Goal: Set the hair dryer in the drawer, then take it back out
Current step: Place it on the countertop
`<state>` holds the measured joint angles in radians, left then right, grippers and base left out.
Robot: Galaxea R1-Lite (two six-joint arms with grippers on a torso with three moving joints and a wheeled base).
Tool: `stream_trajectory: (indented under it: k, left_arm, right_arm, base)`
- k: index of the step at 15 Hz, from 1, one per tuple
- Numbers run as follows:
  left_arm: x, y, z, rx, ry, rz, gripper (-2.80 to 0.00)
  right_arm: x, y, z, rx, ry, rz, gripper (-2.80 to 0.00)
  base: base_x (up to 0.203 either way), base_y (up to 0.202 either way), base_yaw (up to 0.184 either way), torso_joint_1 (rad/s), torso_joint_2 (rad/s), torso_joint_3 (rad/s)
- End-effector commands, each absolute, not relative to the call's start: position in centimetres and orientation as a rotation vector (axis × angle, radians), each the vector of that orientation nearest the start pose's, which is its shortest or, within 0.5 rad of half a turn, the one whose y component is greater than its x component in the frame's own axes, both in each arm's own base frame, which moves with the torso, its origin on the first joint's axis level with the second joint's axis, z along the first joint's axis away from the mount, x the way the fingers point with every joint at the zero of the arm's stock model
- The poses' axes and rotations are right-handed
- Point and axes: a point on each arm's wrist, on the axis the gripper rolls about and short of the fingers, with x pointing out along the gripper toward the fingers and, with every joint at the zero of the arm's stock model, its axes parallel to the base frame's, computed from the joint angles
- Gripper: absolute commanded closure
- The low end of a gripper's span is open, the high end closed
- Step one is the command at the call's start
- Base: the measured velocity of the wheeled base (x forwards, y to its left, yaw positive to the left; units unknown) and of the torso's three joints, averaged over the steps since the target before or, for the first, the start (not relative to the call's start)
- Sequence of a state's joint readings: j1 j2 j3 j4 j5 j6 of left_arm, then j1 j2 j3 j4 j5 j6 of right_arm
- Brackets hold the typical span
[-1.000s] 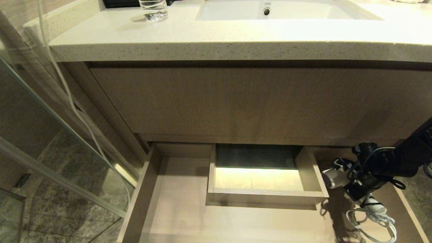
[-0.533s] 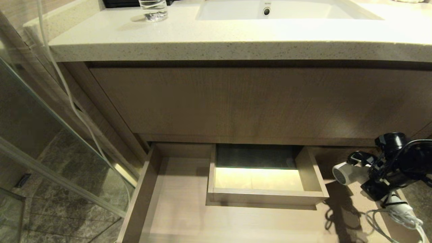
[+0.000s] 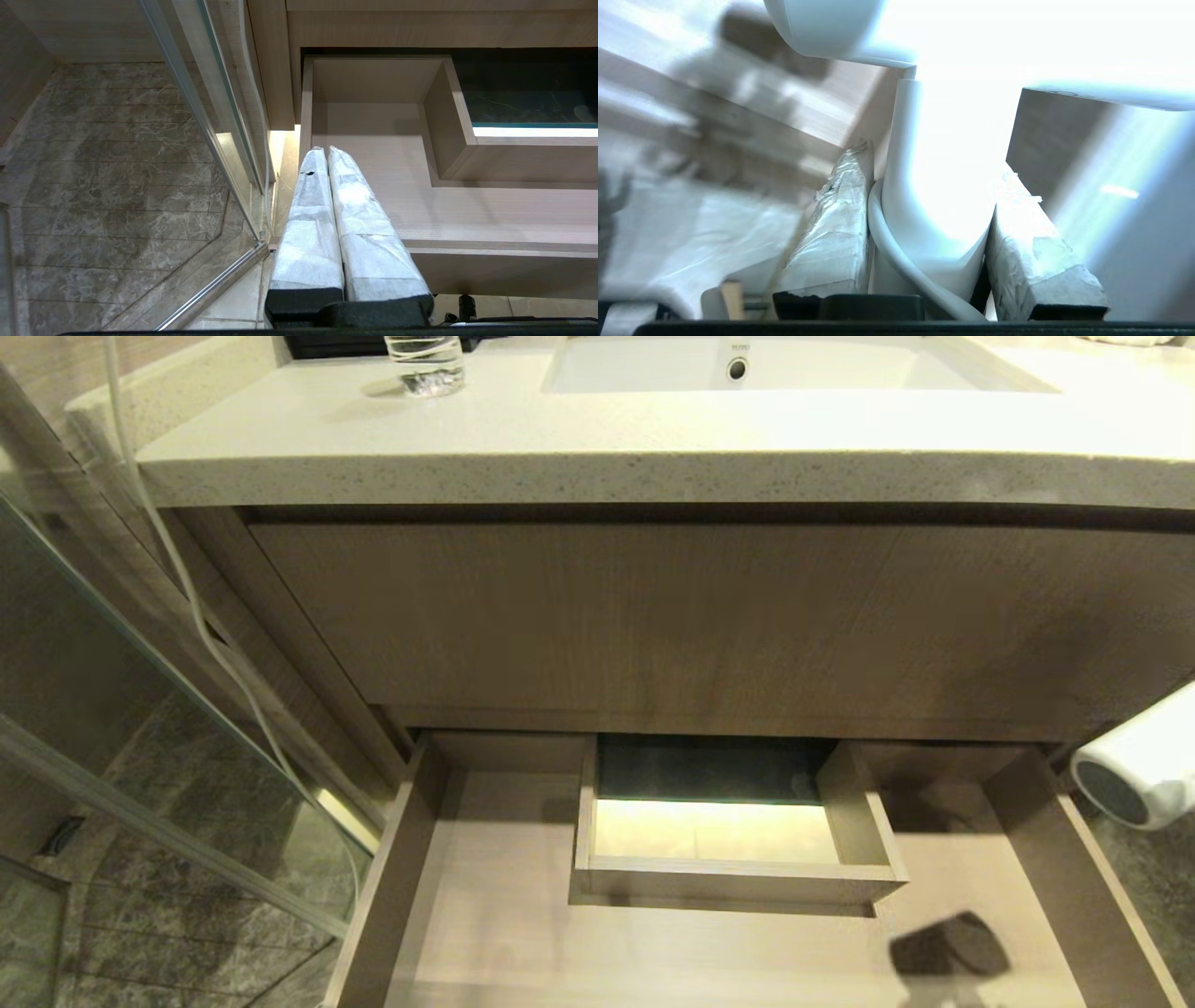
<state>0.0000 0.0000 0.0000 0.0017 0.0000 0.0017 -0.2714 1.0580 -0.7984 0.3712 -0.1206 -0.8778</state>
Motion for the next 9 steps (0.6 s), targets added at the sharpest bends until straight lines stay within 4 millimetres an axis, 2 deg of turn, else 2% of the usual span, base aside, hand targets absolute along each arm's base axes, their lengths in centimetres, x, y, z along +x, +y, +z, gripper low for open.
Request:
stream_trajectory:
  k: [1, 2, 4, 5, 7, 9]
  left_arm:
    - [-2.3, 0.0, 7.5, 0.002, 0.002, 0.0, 0.0]
    - [-2.3, 0.0, 7.5, 0.002, 0.002, 0.0, 0.0]
    - [-2.3, 0.0, 7.5, 0.002, 0.002, 0.0, 0.0]
    - [-2.3, 0.0, 7.5, 0.002, 0.002, 0.0, 0.0]
    - [-2.3, 0.0, 7.5, 0.002, 0.002, 0.0, 0.0]
    - [-2.3, 0.0, 7.5, 0.002, 0.002, 0.0, 0.0]
  right_arm:
    - [0.6, -0.4, 26.6, -0.863, 0.449, -0.239, 0.0]
    - [-1.5, 0.2, 28.0, -0.884, 0.364, -0.286, 0.0]
    - [-5.2, 1.3, 32.8, -0.92, 0.17, -0.39, 0.0]
    - [-5.3, 1.4, 34.8, -0.928, 0.123, -0.412, 0.0]
    - [-1.7, 0.3, 38.2, -0.937, 0.094, -0.424, 0.0]
    - [3.5, -1.4, 41.6, -0.946, 0.042, -0.45, 0.0]
  base:
    - [0.0, 0.0, 0.0, 0.0, 0.0, 0.0]
    - [0.0, 0.0, 0.0, 0.0, 0.0, 0.0]
    - [0.0, 0.0, 0.0, 0.0, 0.0, 0.0]
    - [0.0, 0.0, 0.0, 0.0, 0.0, 0.0]
    - [0.0, 0.0, 0.0, 0.0, 0.0, 0.0]
    - [0.0, 0.0, 0.0, 0.0, 0.0, 0.0]
